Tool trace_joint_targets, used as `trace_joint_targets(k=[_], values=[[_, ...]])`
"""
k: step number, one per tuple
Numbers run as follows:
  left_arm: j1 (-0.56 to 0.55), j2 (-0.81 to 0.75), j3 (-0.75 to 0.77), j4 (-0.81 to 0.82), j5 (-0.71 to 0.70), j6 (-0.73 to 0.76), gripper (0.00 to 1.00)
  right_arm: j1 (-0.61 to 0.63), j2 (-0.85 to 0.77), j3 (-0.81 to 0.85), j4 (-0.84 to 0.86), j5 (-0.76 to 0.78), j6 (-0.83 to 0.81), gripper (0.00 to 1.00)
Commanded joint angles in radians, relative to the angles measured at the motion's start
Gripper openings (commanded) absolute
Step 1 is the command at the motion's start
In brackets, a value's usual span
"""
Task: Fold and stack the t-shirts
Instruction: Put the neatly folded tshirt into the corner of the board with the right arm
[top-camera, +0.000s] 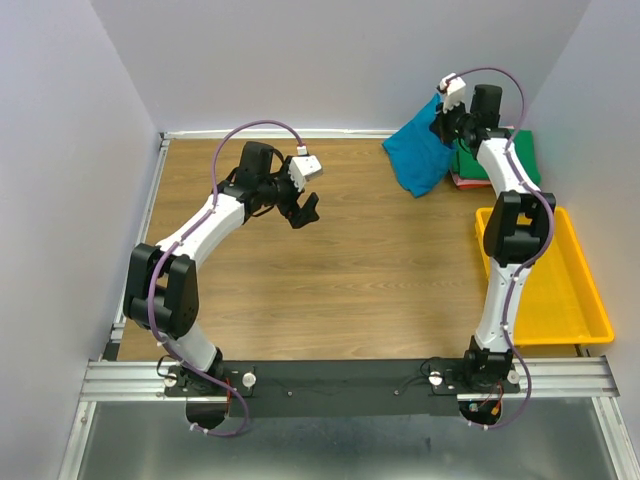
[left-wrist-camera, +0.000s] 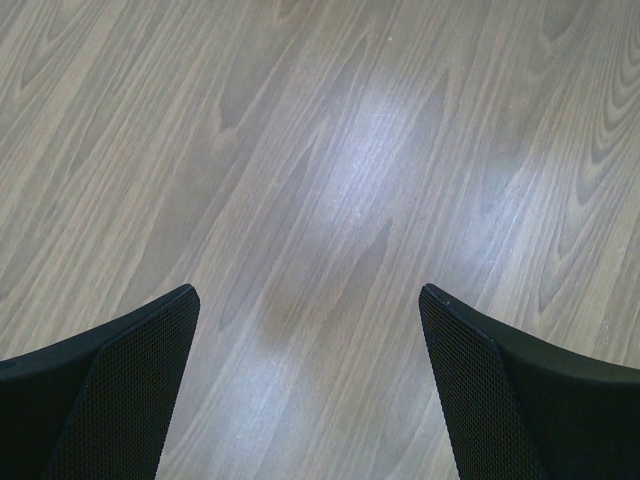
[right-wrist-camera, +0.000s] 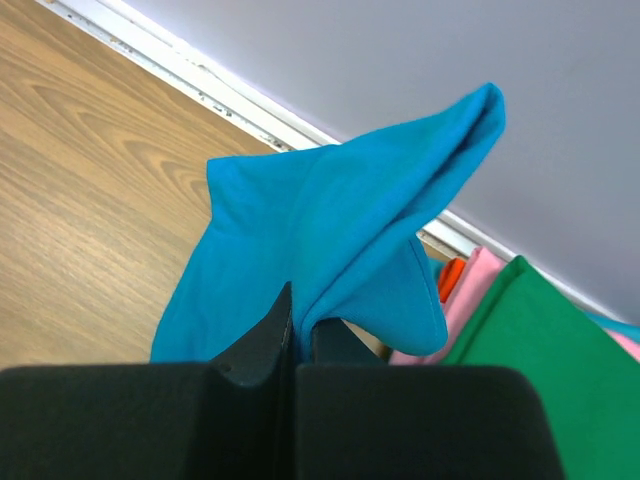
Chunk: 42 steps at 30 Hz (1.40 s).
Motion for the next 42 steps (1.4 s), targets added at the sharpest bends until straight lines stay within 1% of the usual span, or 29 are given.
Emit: trace_joint_targets(k=[1, 10, 26, 42], values=[[0.004, 0.0, -0.007, 0.01, 0.046, -0.013, 0.98, -0.008, -0.077, 0.036, -0.025, 0.028, -0.054, 0.01], [0.004, -0.002, -0.008, 0.016, 0.043, -0.01, 0.98, -0.015, -0.097, 0.108, -0.044, 0.044, -0.016, 0.01], [0.005, -0.017, -0.019, 0.014, 0.044, 0.0, 0.99, -0.019, -0.136, 0.174, -0.082, 0.058, 0.004, 0.0], [0.004, 0.006, -0.008, 0.005, 0.052, 0.0, 0.99, -0.067, -0.165, 0.174, -0.114, 0.048, 0.002, 0.01]])
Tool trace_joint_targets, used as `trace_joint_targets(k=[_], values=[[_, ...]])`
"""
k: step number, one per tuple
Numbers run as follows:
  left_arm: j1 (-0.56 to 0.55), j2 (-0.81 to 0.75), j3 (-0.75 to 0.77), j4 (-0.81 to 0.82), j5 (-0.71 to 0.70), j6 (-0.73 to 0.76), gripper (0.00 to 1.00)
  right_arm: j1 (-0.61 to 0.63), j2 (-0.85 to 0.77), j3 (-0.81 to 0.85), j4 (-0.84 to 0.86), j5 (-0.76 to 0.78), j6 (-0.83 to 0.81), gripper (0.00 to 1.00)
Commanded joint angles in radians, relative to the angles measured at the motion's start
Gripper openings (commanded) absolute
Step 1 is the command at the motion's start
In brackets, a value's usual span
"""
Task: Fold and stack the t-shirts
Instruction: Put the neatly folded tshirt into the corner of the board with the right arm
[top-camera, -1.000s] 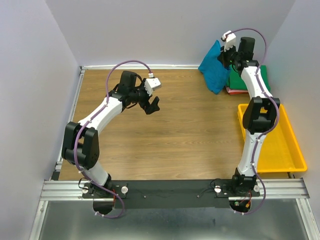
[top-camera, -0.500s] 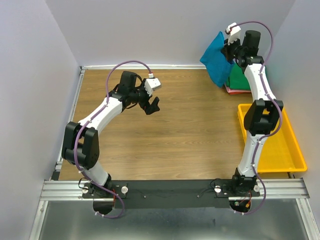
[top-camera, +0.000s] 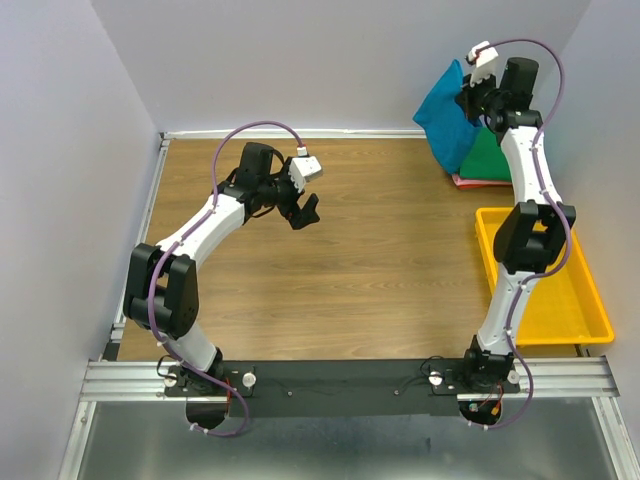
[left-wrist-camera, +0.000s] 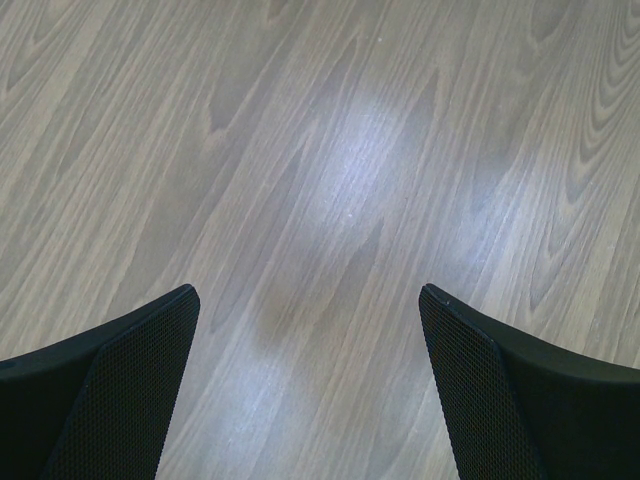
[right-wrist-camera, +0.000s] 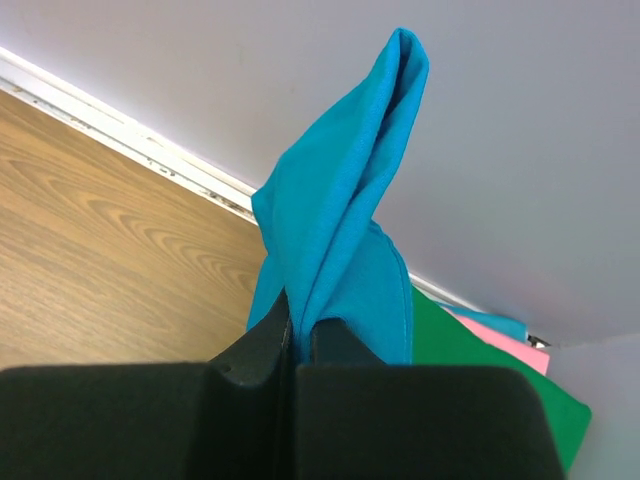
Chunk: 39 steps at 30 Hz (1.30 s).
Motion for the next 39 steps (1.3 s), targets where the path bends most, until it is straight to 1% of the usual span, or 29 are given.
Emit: trace_joint_targets(k=[1, 10, 21, 30, 39], values=[[0.005, 0.008, -0.004, 0.003, 0.034, 0.001, 0.98, -0.023, -0.056, 0.035, -0.007, 0.005, 0.01, 0.01], [0.005, 0.032, 0.025, -0.031, 0.032, 0.007, 0.99, -0.072, -0.036, 0.032, -0.024, -0.009, 0.016, 0.01], [0.004, 0.089, 0.08, -0.072, 0.039, 0.022, 0.99, -0.168, 0.013, 0.028, -0.035, -0.06, -0.054, 0.01], [0.004, 0.104, 0.087, -0.101, 0.034, 0.027, 0.99, -0.245, 0.11, 0.072, -0.042, -0.107, -0.123, 0.01], [0.002, 0.097, 0.07, -0.109, 0.026, 0.025, 0.98, -0.291, 0.203, 0.132, -0.041, -0.11, -0.202, 0.0]])
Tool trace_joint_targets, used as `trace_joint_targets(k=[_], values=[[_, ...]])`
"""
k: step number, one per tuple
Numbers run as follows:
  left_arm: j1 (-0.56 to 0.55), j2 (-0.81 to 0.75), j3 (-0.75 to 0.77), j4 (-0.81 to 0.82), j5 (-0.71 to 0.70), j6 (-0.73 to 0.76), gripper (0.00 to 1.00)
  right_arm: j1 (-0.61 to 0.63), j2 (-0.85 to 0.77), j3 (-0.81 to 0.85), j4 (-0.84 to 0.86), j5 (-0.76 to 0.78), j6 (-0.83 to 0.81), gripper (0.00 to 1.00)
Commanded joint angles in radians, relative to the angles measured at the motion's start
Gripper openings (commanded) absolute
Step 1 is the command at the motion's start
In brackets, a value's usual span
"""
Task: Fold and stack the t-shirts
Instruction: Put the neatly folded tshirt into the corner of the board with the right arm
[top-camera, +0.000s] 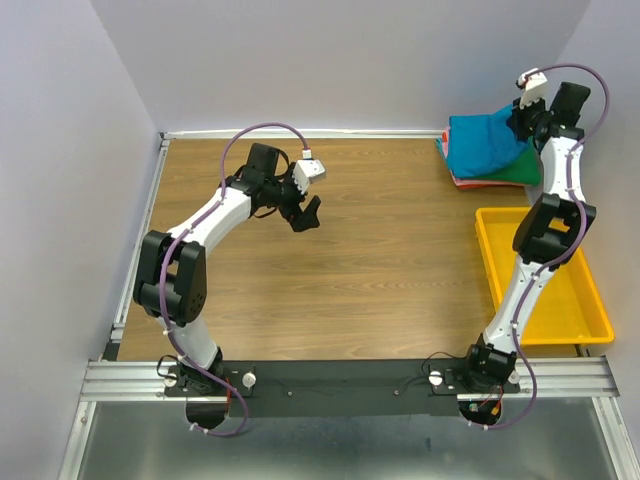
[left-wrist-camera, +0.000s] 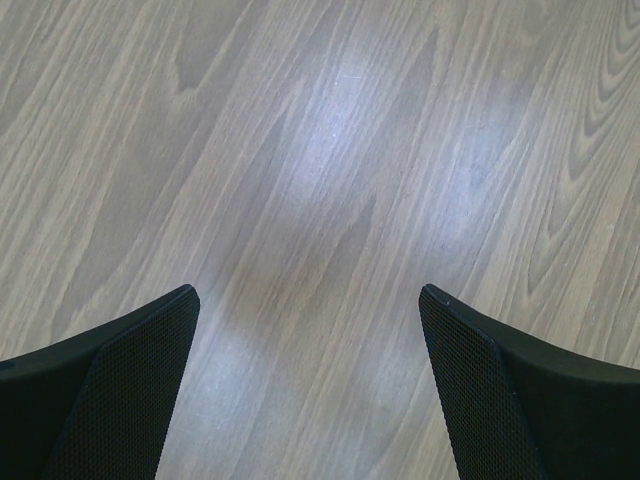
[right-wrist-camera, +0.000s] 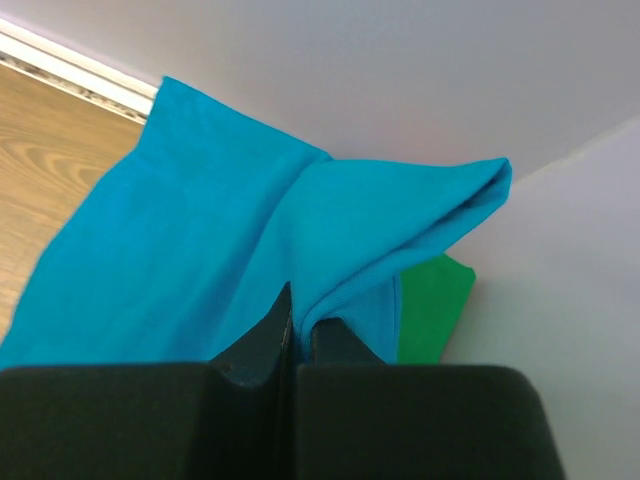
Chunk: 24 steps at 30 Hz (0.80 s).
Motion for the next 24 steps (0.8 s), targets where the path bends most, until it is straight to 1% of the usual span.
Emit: trace_joint_targets(k=[1, 7, 8, 9, 12, 14, 17, 20, 21, 24], values=[[0.004, 0.002, 0.005, -0.016, 0.021, 0.006, 0.99, -0.027, 0.047, 0.072, 0.003, -0.027, -0.066, 0.0], [0.004, -0.012, -0.021, -0.001, 0.015, -0.001, 0.99, -0.041, 0.102, 0.106, 0.007, -0.007, -0.127, 0.01], [0.002, -0.013, -0.021, -0.001, 0.011, -0.004, 0.98, -0.041, 0.11, 0.112, 0.007, 0.001, -0.133, 0.07], [0.004, -0.015, -0.023, -0.001, 0.008, -0.004, 0.99, -0.041, 0.118, 0.132, 0.007, 0.03, -0.14, 0.29], [0.004, -0.024, -0.02, -0.001, -0.002, -0.008, 0.98, -0.041, 0.155, 0.208, 0.01, 0.103, -0.1, 0.76], [0.005, -0.033, -0.018, 0.001, -0.002, -0.019, 0.99, -0.041, 0.152, 0.229, 0.011, 0.117, -0.088, 0.84], [0.014, -0.047, -0.021, 0.004, 0.012, -0.028, 0.99, -0.041, 0.106, 0.207, 0.014, 0.113, -0.072, 0.89], [0.037, -0.081, -0.055, 0.039, 0.032, -0.057, 0.98, -0.041, 0.06, 0.16, 0.013, 0.095, -0.039, 0.95], [0.044, -0.088, -0.067, 0.042, 0.037, -0.059, 0.99, -0.041, 0.044, 0.146, 0.014, 0.091, -0.019, 0.99], [0.076, -0.124, -0.089, 0.051, 0.052, -0.07, 0.98, -0.041, -0.061, 0.082, 0.011, 0.064, 0.044, 1.0]])
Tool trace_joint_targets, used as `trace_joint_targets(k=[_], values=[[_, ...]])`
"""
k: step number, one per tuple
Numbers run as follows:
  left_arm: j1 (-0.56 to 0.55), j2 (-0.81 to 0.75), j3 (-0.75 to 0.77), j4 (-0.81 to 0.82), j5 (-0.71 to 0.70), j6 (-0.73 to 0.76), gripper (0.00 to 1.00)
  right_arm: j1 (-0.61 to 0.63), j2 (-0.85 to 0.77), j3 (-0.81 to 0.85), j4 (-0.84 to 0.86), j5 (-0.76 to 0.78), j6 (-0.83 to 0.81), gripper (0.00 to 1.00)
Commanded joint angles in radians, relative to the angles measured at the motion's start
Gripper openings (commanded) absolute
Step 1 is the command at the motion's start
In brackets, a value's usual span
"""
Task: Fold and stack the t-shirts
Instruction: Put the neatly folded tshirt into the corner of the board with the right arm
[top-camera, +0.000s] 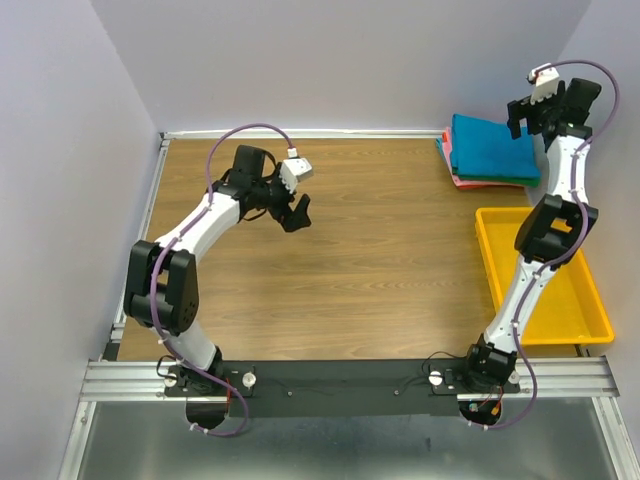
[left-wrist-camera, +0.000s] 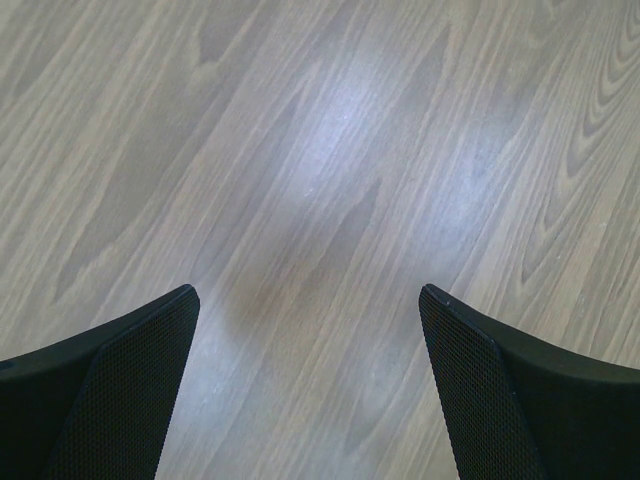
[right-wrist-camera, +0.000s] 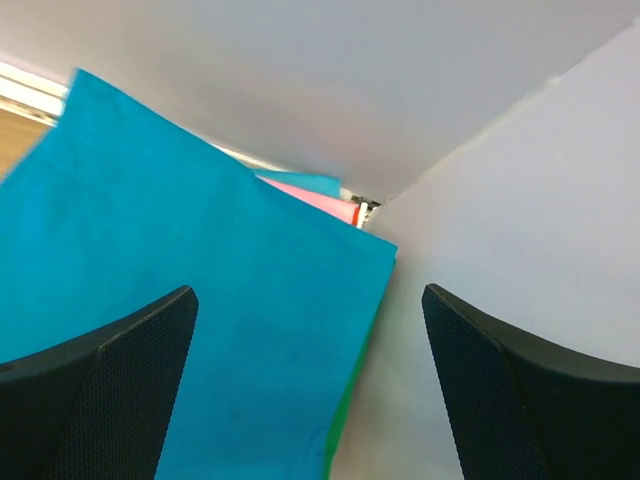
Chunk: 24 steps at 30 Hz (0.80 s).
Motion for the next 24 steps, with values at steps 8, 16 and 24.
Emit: trace_joint_targets(k=[8, 16, 24], values=[[0.122, -0.165, -0.034, 0.034, -0.006, -0.057, 0.98, 0.013, -0.427, -0.292, -0.023, -0.111, 0.278, 1.0], [0.166, -0.28, -0.074, -0.027, -0.119, -0.05, 0.98, 0.138, -0.712, -0.655, -0.12, -0.16, 0.408, 1.0], [0.166, -0.398, -0.218, -0.112, -0.219, 0.027, 0.98, 0.359, -0.99, -1.123, -0.155, -0.118, 0.416, 1.0]])
